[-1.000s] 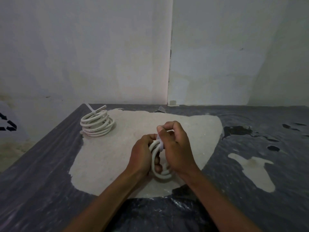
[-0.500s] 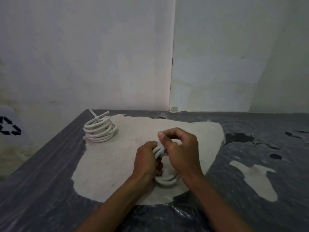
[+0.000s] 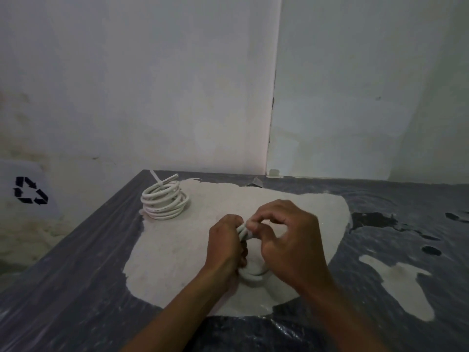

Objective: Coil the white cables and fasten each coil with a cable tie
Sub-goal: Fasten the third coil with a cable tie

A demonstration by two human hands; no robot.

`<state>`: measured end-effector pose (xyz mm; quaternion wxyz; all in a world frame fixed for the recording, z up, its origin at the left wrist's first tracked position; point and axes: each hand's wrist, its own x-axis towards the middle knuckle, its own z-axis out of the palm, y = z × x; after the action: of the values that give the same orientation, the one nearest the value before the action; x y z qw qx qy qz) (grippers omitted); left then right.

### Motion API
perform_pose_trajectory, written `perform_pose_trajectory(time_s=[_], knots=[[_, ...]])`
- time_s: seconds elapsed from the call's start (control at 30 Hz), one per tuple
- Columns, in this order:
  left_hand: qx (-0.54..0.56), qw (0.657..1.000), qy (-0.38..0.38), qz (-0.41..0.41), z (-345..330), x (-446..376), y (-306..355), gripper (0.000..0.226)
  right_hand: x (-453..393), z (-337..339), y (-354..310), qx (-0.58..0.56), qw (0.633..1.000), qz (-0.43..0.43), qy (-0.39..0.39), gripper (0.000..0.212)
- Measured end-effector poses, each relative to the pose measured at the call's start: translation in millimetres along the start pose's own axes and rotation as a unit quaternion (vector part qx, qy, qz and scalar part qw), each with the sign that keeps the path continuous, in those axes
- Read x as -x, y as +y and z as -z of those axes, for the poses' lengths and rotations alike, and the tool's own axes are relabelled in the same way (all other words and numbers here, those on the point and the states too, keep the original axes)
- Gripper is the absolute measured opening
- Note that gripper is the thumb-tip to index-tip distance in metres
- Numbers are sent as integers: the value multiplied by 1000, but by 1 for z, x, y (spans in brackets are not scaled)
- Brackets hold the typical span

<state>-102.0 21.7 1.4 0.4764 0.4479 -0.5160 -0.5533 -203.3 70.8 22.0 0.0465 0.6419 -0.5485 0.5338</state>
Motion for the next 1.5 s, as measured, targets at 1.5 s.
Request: perform_pose_trajectory(time_s=[1.5], knots=[[-37, 992, 50, -111, 11, -3, -9, 38, 11, -5, 19, 56, 981, 69, -174, 47]])
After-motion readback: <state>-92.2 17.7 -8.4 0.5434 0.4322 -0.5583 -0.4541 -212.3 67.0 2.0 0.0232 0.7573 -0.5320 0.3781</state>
